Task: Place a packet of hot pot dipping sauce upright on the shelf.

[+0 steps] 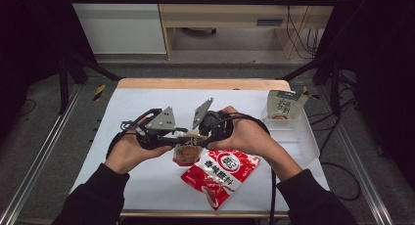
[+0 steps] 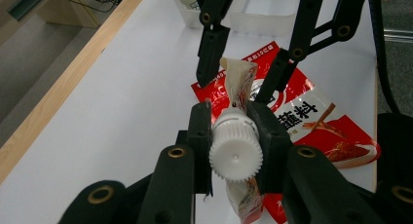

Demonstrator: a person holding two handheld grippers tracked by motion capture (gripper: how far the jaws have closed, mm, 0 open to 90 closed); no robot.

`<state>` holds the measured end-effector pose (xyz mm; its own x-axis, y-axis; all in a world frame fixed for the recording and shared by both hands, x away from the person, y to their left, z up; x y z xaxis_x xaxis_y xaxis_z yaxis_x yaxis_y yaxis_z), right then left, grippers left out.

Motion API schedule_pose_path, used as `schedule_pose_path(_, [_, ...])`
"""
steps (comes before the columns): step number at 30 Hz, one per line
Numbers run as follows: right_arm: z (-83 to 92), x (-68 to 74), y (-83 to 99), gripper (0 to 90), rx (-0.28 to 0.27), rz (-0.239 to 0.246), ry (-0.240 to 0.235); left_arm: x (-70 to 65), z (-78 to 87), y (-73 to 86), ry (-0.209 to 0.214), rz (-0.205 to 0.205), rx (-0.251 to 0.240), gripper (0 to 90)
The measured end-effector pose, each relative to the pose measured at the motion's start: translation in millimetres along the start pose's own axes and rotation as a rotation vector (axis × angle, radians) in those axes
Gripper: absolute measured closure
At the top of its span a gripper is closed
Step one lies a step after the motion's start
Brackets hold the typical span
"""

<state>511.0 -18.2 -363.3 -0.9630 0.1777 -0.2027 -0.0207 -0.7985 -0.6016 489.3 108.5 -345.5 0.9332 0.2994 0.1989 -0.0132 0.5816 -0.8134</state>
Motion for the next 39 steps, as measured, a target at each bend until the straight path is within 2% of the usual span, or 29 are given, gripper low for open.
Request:
schedule_pose_path(7, [-1.9,3.1,-2.1,74.0,0.007,-0.007,-0.029,-1.7,-0.7,-0.1,0.003,0.000,-0.003,73.0])
schedule_pose_path(13, [-1.3,4.3,-3.0,82.6,0.009,-0.011,-0.025,-1.1,-0.9,1.9,0.000,0.006,-0.010,72.9])
schedule_pose_path(20, [0.1,4.6,-6.0,86.7,0.025,-0.012,-0.014,1.5,-0.5,6.1,-0.009,0.034,-0.028,72.6])
schedule_pose_path(28, [3.9,1.1,-10.6,87.9,0.036,0.014,0.017,3.0,-0.9,9.5,-0.032,0.074,-0.067,70.8])
schedule_pose_path(32, [6.5,-0.5,-11.3,87.9,0.032,0.023,0.026,3.5,-0.7,10.5,-0.061,0.086,-0.090,57.8])
schedule_pose_path(35, [8.4,-2.0,-9.6,87.9,0.038,0.023,0.031,3.9,1.1,11.2,-0.080,0.110,-0.123,42.5])
schedule_pose_path(39, [12.6,-6.7,-7.3,87.9,0.031,0.023,0.040,3.6,5.3,15.0,-0.111,0.116,-0.133,25.7])
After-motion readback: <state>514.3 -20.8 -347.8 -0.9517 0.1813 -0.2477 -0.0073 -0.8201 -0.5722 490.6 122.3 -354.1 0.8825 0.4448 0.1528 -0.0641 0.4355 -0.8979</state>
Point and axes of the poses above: each handheld gripper's, and its own axes: z roughly backward along the jaws, y roughly out of its underside, x roughly to its left, the point moved 6 cm from there along -z, roughly forward along the jaws, and after that the axes turned 8 degrees about -x, right-handed, at the moved point
